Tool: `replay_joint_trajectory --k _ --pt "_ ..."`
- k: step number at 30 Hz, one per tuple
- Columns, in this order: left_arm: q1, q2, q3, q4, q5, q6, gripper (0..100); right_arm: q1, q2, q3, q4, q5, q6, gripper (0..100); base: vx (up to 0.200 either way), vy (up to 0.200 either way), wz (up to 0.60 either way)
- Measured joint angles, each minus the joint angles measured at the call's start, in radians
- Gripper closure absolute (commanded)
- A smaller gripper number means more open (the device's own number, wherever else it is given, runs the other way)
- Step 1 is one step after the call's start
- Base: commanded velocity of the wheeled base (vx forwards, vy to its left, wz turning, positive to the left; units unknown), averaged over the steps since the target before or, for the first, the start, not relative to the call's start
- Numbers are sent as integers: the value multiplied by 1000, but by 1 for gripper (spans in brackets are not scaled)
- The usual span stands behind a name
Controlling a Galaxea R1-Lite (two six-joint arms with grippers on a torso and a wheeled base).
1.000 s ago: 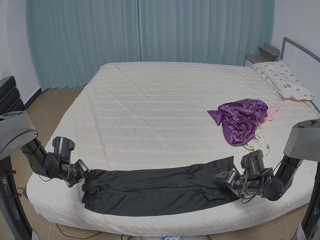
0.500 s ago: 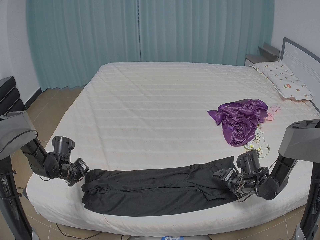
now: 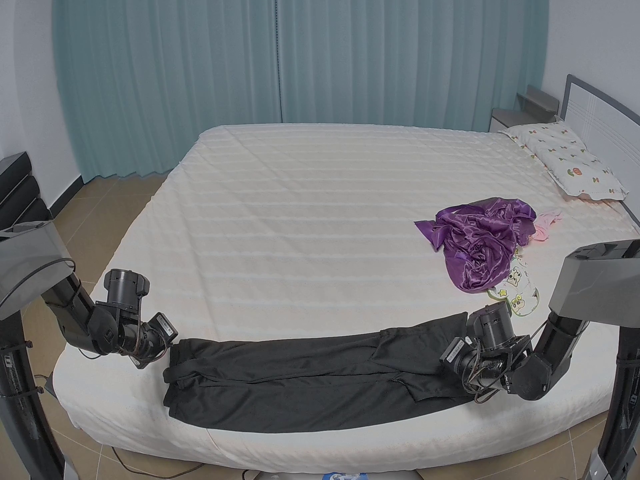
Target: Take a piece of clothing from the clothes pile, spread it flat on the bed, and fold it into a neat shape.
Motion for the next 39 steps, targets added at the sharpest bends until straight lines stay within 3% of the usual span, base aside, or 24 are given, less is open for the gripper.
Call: replay_joint_trajectory --k 12,13,17,21,26,39 --pt "1 -24 -57 97 27 36 100 -29 -50 -75 37 1 -35 100 0 0 0" --pt "3 -26 -55 104 25 41 0 -28 -52 -75 39 2 -36 100 0 0 0" --pt "7 -29 -38 97 -10 47 0 -28 -56 -73 38 2 -36 100 0 0 0" --pt "19 -29 12 65 -129 68 0 -26 -55 -71 36 3 -36 100 0 0 0" --pt "52 -29 88 11 -226 173 0 -19 -54 -67 34 5 -36 100 0 0 0" --pt "59 -14 174 -87 -237 194 0 -16 -52 -60 31 13 -33 100 0 0 0"
